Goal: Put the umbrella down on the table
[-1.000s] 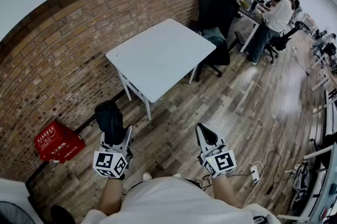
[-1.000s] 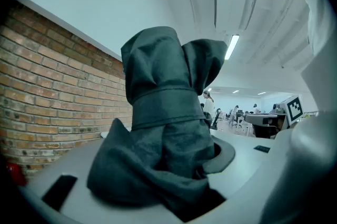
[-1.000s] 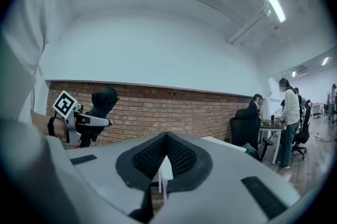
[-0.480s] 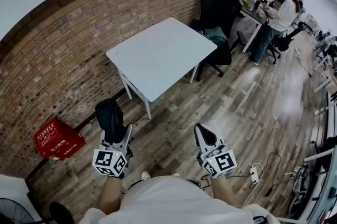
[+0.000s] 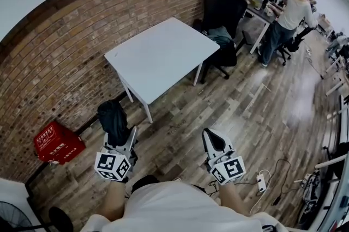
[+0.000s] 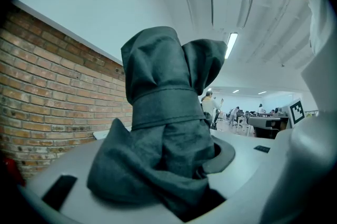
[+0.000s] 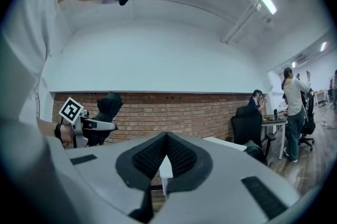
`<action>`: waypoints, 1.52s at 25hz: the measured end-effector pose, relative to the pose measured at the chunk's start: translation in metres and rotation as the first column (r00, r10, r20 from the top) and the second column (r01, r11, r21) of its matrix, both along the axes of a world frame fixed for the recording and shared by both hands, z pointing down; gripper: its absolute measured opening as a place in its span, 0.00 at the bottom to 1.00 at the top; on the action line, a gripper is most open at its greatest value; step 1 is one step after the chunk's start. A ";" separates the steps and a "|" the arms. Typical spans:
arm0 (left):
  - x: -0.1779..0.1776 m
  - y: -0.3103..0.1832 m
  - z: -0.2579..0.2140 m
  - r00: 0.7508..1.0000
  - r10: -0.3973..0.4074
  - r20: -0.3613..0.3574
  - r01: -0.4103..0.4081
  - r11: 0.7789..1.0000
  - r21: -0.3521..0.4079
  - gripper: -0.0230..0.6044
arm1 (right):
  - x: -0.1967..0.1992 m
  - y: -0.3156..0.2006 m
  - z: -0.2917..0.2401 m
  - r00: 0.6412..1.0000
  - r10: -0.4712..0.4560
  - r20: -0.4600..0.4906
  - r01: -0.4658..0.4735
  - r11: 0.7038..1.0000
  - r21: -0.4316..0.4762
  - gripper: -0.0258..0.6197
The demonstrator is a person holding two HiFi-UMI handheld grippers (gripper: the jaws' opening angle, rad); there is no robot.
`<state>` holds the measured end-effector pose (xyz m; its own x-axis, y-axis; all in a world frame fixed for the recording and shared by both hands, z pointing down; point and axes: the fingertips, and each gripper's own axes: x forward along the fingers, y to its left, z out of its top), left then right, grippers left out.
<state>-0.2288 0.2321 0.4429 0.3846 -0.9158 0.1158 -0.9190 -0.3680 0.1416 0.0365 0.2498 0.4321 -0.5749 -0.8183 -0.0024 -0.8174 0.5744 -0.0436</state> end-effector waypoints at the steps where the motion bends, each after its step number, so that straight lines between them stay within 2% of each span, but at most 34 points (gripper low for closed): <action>1: 0.004 0.001 0.001 1.000 -0.001 0.004 0.001 1.000 0.000 0.40 | 0.007 0.002 0.003 1.000 0.005 0.003 -0.005 1.000 -0.004 0.07; 7: 0.027 -0.002 0.006 1.000 0.010 0.016 -0.010 1.000 -0.012 0.40 | 0.044 0.007 0.022 0.998 0.058 0.034 -0.057 0.997 -0.045 0.07; 13: 0.046 -0.018 0.017 0.999 0.047 0.013 -0.046 0.998 -0.032 0.40 | 0.057 -0.002 0.035 0.995 0.087 0.041 -0.085 0.994 -0.068 0.07; 19: 0.058 -0.057 0.033 0.997 0.079 -0.007 -0.079 0.995 -0.065 0.40 | 0.068 -0.028 0.045 0.992 0.124 0.031 -0.120 0.988 -0.099 0.07; 23: 0.064 -0.098 0.035 0.995 0.096 -0.027 -0.097 0.993 -0.065 0.40 | 0.074 -0.066 0.047 0.989 0.144 0.021 -0.141 0.983 -0.119 0.07; 32: 0.061 -0.205 0.038 0.988 0.142 -0.054 -0.147 0.985 -0.095 0.40 | 0.053 -0.170 0.028 0.989 0.145 -0.007 -0.145 0.984 -0.103 0.07; 38: 0.063 -0.248 0.044 0.970 0.231 -0.077 -0.239 0.962 -0.128 0.40 | 0.011 -0.239 0.023 0.993 0.118 -0.009 -0.118 0.988 -0.095 0.07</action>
